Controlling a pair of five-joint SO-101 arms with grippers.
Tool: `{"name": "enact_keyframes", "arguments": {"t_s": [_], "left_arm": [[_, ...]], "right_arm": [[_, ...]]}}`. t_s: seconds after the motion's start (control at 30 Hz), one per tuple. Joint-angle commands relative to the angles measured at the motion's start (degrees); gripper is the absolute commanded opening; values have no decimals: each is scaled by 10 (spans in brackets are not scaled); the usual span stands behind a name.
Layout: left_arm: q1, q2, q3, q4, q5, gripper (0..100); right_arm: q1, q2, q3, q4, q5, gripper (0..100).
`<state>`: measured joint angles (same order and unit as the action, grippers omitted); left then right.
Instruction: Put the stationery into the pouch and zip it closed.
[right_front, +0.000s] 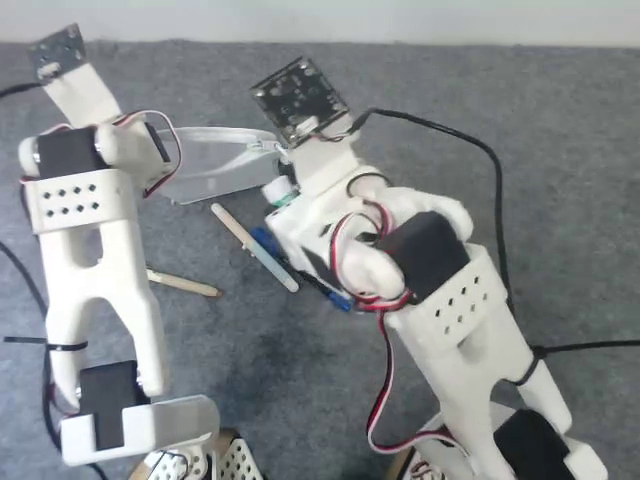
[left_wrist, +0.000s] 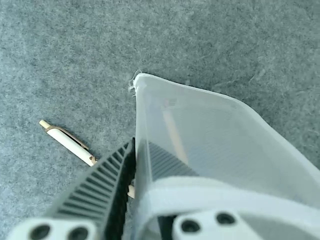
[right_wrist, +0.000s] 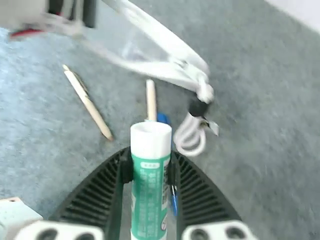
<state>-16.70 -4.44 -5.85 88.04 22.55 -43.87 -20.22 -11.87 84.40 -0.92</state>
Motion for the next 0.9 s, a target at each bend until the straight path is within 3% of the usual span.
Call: {"name": "enact_keyframes", "arguments": {"t_s": [0.0, 0.17, 0.4, 0.57, 0.87], "left_arm": [[2, 12, -8, -11, -5, 10], [1, 14, -8, -11, -5, 10], [-2, 17, -7, -11, -5, 10], [-2, 17, -7, -11, -5, 10], [-3, 17, -7, -10, -5, 10]], "right_arm": [[-20, -29, -4, -34, 5, 7], [-45, -29, -4, -96, 8, 7], [-44, -28, -4, -265, 9, 7], [-45, -27, -4, -308, 8, 7], [-23, 20, 76, -486, 10, 7]]}}
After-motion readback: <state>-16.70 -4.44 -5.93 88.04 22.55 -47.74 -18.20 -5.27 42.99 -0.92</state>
